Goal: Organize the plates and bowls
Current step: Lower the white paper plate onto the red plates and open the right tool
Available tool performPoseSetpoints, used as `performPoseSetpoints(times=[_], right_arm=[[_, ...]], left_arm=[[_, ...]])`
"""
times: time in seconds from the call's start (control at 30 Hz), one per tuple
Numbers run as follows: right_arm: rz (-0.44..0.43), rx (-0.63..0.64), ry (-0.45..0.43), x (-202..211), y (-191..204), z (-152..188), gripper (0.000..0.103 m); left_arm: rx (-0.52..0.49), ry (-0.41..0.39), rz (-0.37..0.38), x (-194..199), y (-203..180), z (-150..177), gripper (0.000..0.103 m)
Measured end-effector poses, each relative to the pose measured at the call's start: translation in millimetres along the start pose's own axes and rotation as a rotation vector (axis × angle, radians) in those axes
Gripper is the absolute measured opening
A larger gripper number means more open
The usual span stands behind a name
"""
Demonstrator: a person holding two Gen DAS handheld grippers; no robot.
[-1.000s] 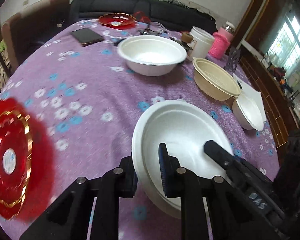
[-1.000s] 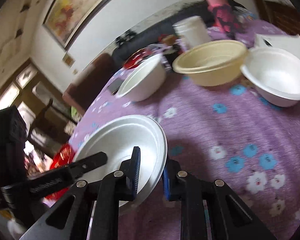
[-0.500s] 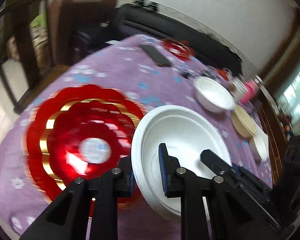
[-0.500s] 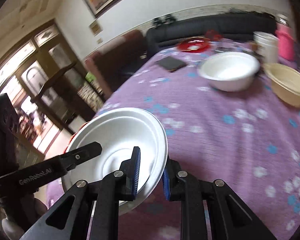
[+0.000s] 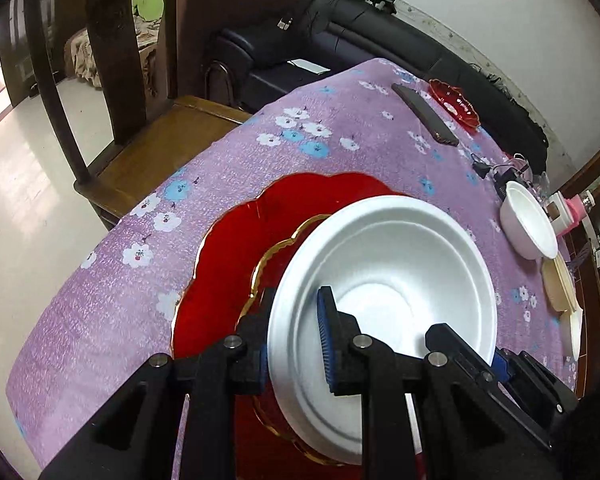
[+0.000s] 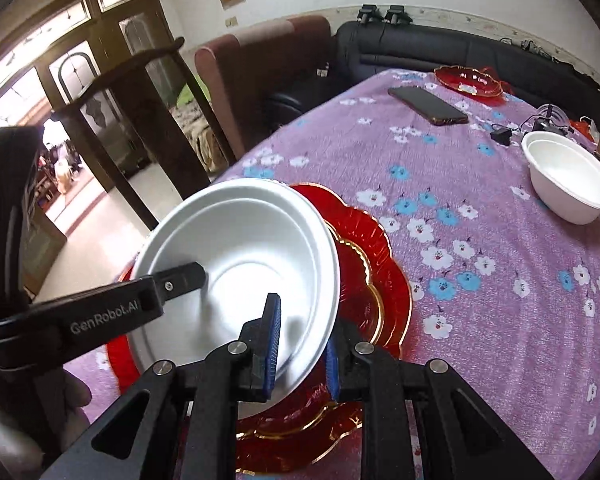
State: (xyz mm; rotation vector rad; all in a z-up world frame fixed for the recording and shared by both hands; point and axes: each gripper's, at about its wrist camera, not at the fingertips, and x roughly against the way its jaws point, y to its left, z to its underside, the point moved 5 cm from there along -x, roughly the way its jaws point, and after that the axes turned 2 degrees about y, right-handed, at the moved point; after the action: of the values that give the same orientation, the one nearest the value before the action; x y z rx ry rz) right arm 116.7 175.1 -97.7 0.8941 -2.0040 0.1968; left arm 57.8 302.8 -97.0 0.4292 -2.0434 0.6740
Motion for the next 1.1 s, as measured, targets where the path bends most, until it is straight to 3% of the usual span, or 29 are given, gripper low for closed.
performPoseSetpoints(times=[0.07, 0.23, 0.37, 0.5, 0.73, 0.83, 1.1], right_arm=[[0.006, -0.007, 0.017, -2.1, -2.3, 0.3, 0.022], [0.058, -0.004, 0.016, 1.2, -9.1, -0.7, 0.022], [0.099, 0.01, -0.009, 6.1, -11.9, -1.7, 0.027], [0.141, 0.03, -0.073, 17.2, -11.7, -4.2, 0.055], [0.136, -0.043, -0.227, 71.7, -21.6, 0.2, 0.057], [0.112, -0.097, -0.291, 100.6, -30.8, 12.5, 0.066], [0.066, -0.238, -0.334, 135.2, -69.8, 53.7, 0.067]], left_arm=[[-0.012, -0.002, 0.002, -0.7, -1.4, -0.4, 0.022], [-0.036, -0.004, 0.027, 0.8, -8.8, -0.6, 0.046], [-0.039, -0.039, 0.023, 10.4, -10.4, -1.9, 0.051], [-0.01, -0.098, 0.028, 31.4, -4.6, -0.8, 0.057], [0.027, -0.209, 0.041, 76.1, -0.8, 20.3, 0.069], [0.008, -0.238, 0.033, 88.7, -7.4, 32.6, 0.073], [-0.097, -0.263, 0.062, 109.0, -57.2, 55.1, 0.073]])
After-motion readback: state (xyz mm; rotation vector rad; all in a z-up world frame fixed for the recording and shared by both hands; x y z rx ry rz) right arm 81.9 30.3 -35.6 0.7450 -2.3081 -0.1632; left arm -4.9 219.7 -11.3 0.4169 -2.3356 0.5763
